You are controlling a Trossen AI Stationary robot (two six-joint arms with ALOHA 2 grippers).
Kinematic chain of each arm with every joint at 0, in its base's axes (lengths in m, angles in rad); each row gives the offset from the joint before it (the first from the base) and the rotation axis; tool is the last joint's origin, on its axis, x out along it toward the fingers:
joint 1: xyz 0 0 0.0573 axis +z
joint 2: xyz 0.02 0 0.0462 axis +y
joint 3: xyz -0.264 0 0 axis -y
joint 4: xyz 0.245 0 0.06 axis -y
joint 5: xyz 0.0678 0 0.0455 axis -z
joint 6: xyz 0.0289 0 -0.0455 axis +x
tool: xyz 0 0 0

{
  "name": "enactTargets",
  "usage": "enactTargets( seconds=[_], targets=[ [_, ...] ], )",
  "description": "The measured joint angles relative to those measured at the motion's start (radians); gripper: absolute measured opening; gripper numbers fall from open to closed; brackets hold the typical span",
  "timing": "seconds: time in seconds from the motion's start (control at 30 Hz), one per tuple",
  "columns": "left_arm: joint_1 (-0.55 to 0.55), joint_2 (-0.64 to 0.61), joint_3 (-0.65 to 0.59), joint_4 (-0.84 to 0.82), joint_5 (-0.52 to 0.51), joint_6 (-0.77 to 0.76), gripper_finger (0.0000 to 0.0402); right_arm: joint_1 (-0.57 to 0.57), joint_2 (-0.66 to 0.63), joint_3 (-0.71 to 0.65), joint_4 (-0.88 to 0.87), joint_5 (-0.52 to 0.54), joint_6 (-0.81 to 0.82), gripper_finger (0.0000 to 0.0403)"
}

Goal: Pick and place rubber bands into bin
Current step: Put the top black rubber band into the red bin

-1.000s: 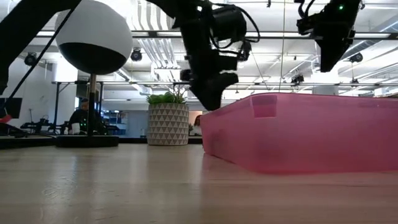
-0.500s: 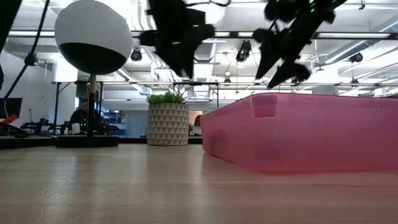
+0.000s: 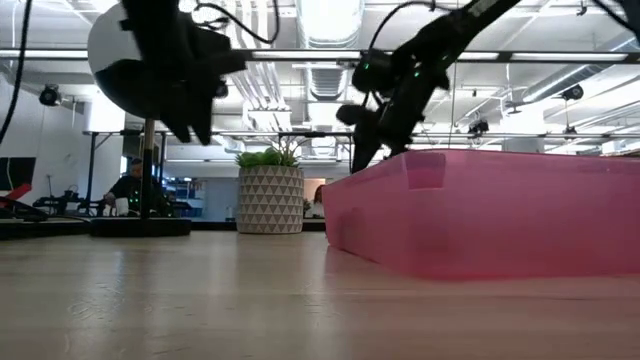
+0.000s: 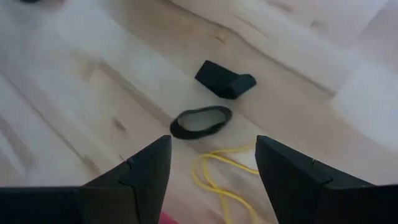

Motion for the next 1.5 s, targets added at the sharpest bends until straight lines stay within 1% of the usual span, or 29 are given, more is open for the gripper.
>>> enactTargets(
  seconds=[0.13, 0.23, 0.37, 0.57, 0.77, 0.93, 1.0, 1.07, 1.2, 1.33, 1.43, 1.5],
  targets=[
    [-0.039, -0.065, -0.080, -0.004, 0.000, -0.002, 0.0157, -0.052, 0.078, 0.029, 0.017, -0.105, 0.146, 0.0219],
    [-0.066, -0.104, -0.158, -0.008, -0.005, -0.002, 0.0157, -0.090, 0.117, 0.029, 0.080, -0.164, 0.272, 0.0219],
    [-0.092, -0.174, -0.254, -0.010, -0.006, -0.004, 0.0157, -0.111, 0.150, 0.036, 0.129, -0.169, 0.396, 0.0219],
    [-0.108, -0.280, -0.338, -0.009, -0.019, -0.029, 0.0157, -0.107, 0.186, 0.075, 0.096, -0.187, 0.474, 0.0219],
    [-0.108, -0.355, -0.364, -0.012, -0.054, -0.025, 0.0157, -0.108, 0.244, 0.105, 0.089, -0.191, 0.565, 0.0219],
    [-0.108, -0.387, -0.364, -0.019, -0.093, -0.020, 0.0157, -0.107, 0.300, 0.143, 0.085, -0.204, 0.574, 0.0216],
    [-0.108, -0.394, -0.364, -0.022, -0.099, -0.018, 0.0157, -0.102, 0.318, 0.158, 0.086, -0.216, 0.582, 0.0204],
    [-0.108, -0.398, -0.364, -0.032, -0.099, -0.017, 0.0157, -0.097, 0.323, 0.170, 0.076, -0.207, 0.584, 0.0182],
    [-0.108, -0.408, -0.364, -0.063, -0.100, -0.017, 0.0157, -0.094, 0.319, 0.177, 0.039, -0.183, 0.567, 0.0119],
    [-0.108, -0.420, -0.364, -0.075, -0.109, -0.015, 0.0157, -0.093, 0.312, 0.178, -0.055, -0.176, 0.535, 0.0055],
    [-0.108, -0.424, -0.364, -0.072, -0.119, 0.004, 0.0157, -0.078, 0.292, 0.184, -0.093, -0.123, 0.504, 0.0017],
    [-0.108, -0.424, -0.364, -0.070, -0.127, 0.007, 0.0157, -0.065, 0.253, 0.190, -0.090, -0.072, 0.489, 0.0011]
  ],
)
